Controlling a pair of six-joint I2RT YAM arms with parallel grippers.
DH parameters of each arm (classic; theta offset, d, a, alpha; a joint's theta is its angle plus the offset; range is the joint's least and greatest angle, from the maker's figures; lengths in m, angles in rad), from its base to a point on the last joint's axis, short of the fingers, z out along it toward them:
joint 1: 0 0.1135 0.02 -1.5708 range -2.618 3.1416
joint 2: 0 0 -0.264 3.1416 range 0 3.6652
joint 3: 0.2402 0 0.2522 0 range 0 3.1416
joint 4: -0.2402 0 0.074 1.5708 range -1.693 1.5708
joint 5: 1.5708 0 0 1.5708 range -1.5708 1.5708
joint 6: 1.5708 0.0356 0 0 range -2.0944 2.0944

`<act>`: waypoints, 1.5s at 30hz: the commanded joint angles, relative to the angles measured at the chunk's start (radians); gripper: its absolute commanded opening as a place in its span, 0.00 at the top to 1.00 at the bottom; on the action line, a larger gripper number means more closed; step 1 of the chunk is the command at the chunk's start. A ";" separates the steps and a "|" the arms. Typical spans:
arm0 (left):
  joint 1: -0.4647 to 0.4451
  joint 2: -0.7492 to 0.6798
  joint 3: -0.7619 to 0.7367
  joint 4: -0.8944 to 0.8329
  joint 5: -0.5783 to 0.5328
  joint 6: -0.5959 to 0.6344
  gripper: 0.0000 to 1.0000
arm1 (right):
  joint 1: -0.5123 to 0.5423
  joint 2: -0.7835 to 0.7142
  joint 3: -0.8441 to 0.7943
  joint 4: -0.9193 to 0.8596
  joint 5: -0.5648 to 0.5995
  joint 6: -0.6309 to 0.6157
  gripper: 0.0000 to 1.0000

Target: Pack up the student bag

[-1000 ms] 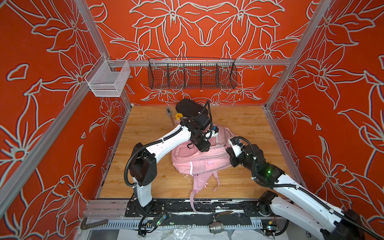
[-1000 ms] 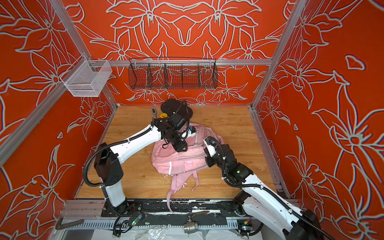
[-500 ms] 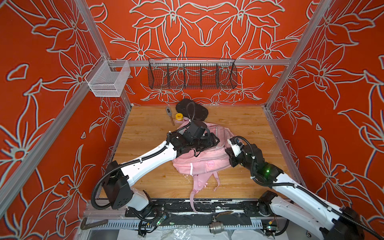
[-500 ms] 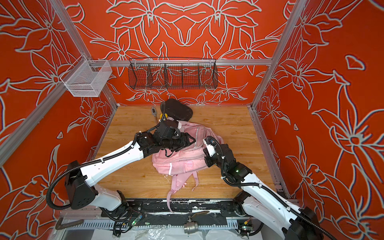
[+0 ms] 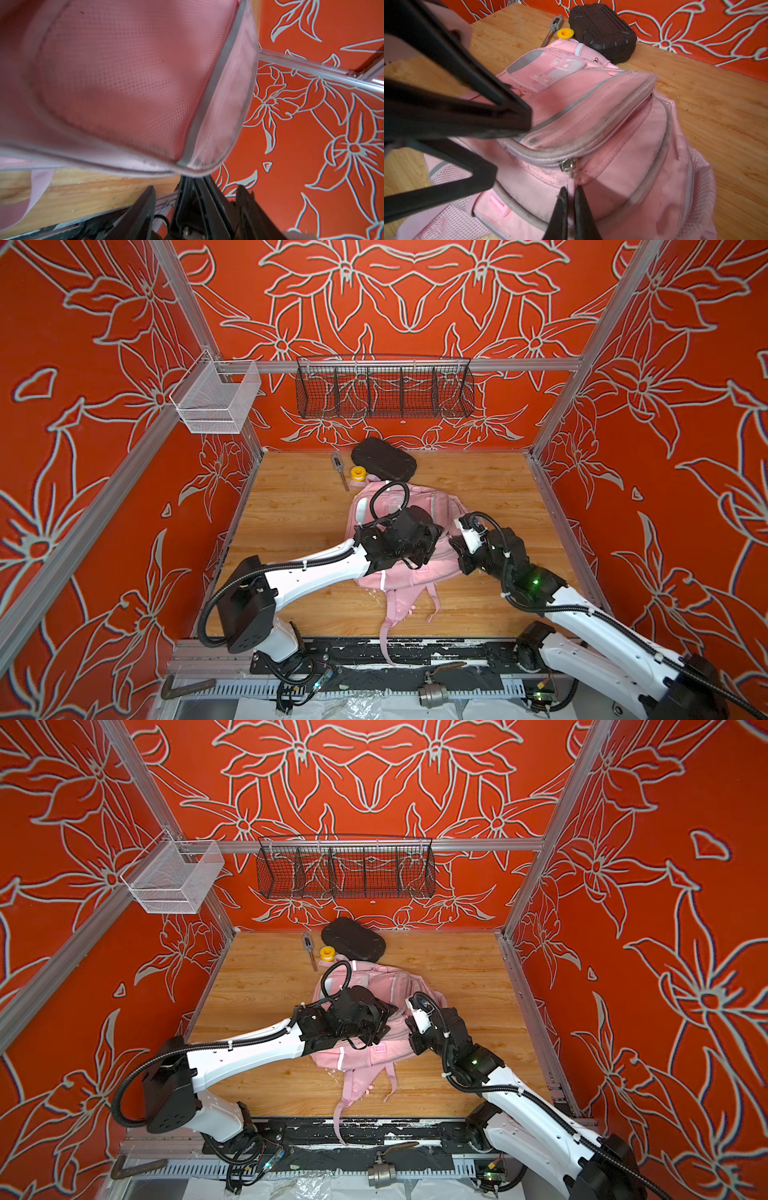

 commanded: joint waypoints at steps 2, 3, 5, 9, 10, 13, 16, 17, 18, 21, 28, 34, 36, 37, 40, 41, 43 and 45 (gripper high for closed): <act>0.016 0.096 0.028 0.061 -0.020 -0.092 0.41 | 0.004 -0.022 -0.024 0.028 -0.028 0.021 1.00; 0.019 0.111 0.034 0.071 -0.019 -0.091 0.42 | 0.004 -0.025 -0.025 0.025 -0.028 0.022 1.00; 0.026 0.131 0.051 0.054 -0.018 -0.090 0.45 | 0.004 -0.028 -0.029 0.021 -0.027 0.024 1.00; 0.042 0.147 0.087 -0.019 -0.009 -0.057 0.66 | 0.005 -0.034 -0.027 -0.006 0.011 0.024 1.00; 0.048 0.147 0.091 -0.039 0.007 -0.053 0.74 | 0.007 -0.037 -0.024 -0.011 0.026 0.021 1.00; 0.065 0.136 0.087 -0.109 0.059 -0.028 0.90 | 0.004 -0.037 -0.020 -0.011 0.091 0.028 1.00; 0.086 0.123 0.070 -0.150 0.121 -0.001 1.00 | 0.004 -0.021 -0.018 0.009 0.129 0.022 1.00; 0.097 0.119 0.063 -0.150 0.152 0.017 1.00 | 0.003 -0.012 -0.011 0.008 0.143 0.018 1.00; 0.107 0.116 0.063 -0.160 0.178 0.041 1.00 | 0.003 -0.002 -0.003 0.008 0.157 0.014 1.00; 0.138 0.109 0.079 -0.199 0.257 0.129 1.00 | -0.006 0.022 0.013 0.017 0.188 -0.002 1.00; 0.204 0.051 0.112 -0.330 0.388 0.327 1.00 | -0.058 0.033 0.026 0.031 0.200 -0.015 1.00; 0.226 0.073 0.202 -0.472 0.505 0.517 1.00 | -0.104 0.052 0.033 0.044 0.211 -0.013 1.00; 0.226 0.101 0.230 -0.526 0.553 0.547 1.00 | -0.119 0.059 0.054 0.024 0.206 -0.024 1.00; 0.223 0.109 0.229 -0.536 0.574 0.547 1.00 | -0.120 0.058 0.064 0.011 0.202 -0.034 1.00; 0.212 0.094 0.196 -0.486 0.604 0.534 1.00 | -0.121 0.042 0.070 -0.013 0.188 -0.053 1.00; 0.212 0.089 0.195 -0.485 0.611 0.542 1.00 | -0.122 0.041 0.069 -0.024 0.190 -0.060 1.00; 0.212 0.080 0.213 -0.537 0.606 0.588 1.00 | -0.125 0.036 0.062 -0.034 0.202 -0.061 1.00; 0.219 0.067 0.222 -0.613 0.594 0.649 1.00 | -0.131 0.036 0.053 -0.026 0.202 -0.057 1.00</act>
